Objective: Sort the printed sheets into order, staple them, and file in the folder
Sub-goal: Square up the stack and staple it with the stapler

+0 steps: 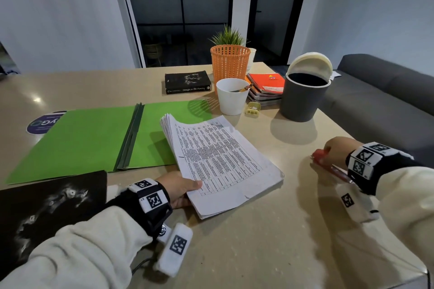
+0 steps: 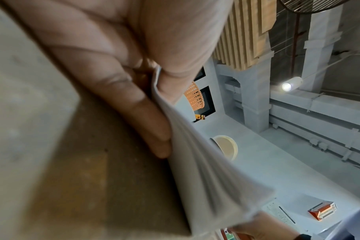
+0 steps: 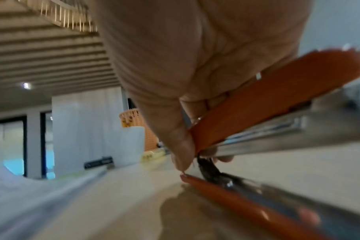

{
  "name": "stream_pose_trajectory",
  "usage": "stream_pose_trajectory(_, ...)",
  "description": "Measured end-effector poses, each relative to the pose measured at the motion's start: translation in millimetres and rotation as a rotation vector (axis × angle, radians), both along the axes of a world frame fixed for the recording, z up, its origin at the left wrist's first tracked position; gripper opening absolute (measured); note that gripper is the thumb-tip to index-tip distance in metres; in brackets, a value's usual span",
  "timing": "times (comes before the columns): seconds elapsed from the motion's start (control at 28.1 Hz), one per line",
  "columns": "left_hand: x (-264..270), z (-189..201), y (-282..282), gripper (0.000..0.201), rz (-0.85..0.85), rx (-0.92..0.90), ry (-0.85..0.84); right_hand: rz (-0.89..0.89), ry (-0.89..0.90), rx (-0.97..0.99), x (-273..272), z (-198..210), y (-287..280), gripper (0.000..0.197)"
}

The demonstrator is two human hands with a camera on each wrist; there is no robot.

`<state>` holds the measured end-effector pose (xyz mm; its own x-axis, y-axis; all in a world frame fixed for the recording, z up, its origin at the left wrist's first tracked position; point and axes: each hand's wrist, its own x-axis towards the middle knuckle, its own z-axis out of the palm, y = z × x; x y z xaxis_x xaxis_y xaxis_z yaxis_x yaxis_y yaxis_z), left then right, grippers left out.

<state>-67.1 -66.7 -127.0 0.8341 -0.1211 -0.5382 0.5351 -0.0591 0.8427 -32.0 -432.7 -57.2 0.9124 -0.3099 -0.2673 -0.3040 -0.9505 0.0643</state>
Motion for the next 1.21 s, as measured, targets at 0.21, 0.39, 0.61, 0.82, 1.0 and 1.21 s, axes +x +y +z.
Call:
stream_pose_trajectory(0.21, -1, 3, -2, 0.018, -0.011, 0.008, 0.007, 0.294, -0.021, 0.083, -24, 22, 42, 0.026)
stream_pose_trajectory(0.39, 2, 7, -1, 0.023, 0.000, -0.015, 0.024, 0.561, 0.011, 0.015, -50, 32, 66, 0.031)
stream_pose_trajectory(0.61, 20, 20, 1, 0.033, 0.021, 0.017, -0.044, 0.404, -0.083, 0.161, -61, 20, 54, 0.034)
stream_pose_trajectory(0.82, 24, 19, -3, 0.033, 0.046, 0.020, -0.058, 0.041, 0.105, 0.151, -70, 14, 47, 0.083)
stream_pose_trajectory(1.0, 22, 21, -5, 0.027, 0.062, 0.041, -0.037, 0.224, 0.260, 0.142, -77, 13, 50, 0.020)
stream_pose_trajectory(1.21, 20, 15, -15, 0.029, 0.089, 0.030, -0.026, 0.540, 0.267, 0.191, -80, 9, 88, 0.022)
